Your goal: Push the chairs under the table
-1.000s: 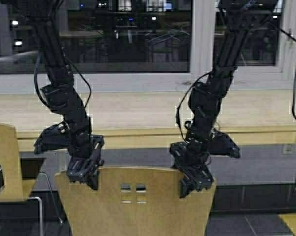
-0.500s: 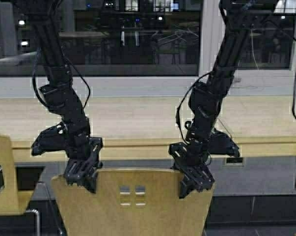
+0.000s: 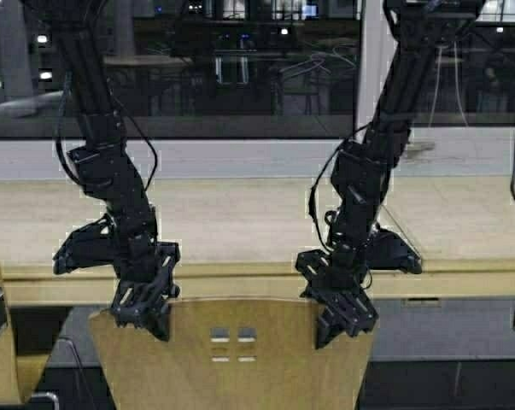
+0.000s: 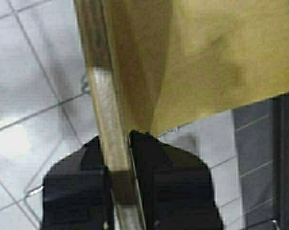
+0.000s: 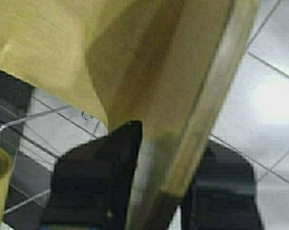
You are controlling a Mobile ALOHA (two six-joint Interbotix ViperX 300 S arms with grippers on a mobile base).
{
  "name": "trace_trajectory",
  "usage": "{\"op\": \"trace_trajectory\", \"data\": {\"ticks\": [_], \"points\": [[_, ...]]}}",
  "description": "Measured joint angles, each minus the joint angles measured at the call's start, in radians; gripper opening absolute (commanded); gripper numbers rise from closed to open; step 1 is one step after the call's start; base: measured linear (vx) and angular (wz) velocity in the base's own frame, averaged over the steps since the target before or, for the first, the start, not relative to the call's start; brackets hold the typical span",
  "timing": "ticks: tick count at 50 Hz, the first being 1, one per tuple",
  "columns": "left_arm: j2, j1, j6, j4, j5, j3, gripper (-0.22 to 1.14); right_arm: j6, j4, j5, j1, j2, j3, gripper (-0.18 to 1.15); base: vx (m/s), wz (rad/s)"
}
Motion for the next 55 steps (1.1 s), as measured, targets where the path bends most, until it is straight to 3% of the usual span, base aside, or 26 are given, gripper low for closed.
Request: {"op": "trace_trajectory", "data": {"ticks": [46, 55], "points": [[-0.005, -0.02, -0.006, 0.0, 0.011, 0.025, 0.42, -0.017, -0.003, 0.014, -0.005, -0.009, 0.04, 0.41, 0.17, 0.03], [-0.005, -0.02, -0.006, 0.0, 0.011, 0.025, 0.48, -0.02, -0.003, 0.014, -0.005, -0.011, 0.044, 0.42, 0.08, 0.02]]}}
